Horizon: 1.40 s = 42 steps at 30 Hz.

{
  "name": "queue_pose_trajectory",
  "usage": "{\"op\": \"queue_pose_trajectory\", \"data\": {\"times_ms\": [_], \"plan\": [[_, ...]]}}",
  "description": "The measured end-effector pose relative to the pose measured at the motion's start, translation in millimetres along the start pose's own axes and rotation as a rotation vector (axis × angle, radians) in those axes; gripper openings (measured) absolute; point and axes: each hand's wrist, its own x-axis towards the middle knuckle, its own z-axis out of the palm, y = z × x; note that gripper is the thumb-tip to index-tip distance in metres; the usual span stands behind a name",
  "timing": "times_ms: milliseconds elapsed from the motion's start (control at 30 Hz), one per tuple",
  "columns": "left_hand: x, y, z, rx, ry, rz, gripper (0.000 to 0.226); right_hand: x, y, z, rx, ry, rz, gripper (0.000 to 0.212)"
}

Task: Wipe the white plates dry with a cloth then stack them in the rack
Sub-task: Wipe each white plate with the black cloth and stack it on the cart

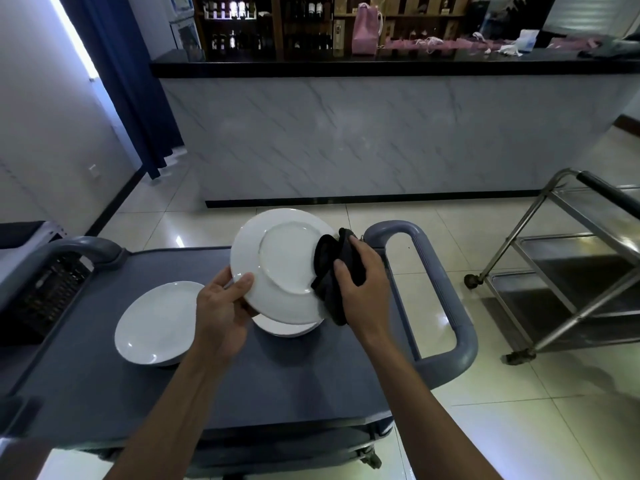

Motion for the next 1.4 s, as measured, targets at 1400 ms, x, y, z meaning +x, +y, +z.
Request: {"op": "queue_pose_trajectory", "data": {"times_ms": [1400], "plan": [[15,-2,1,0.117,-0.154,-0.072,0.041,34,-9,-9,-0.167,-0.043,-0.103,0.039]]}}
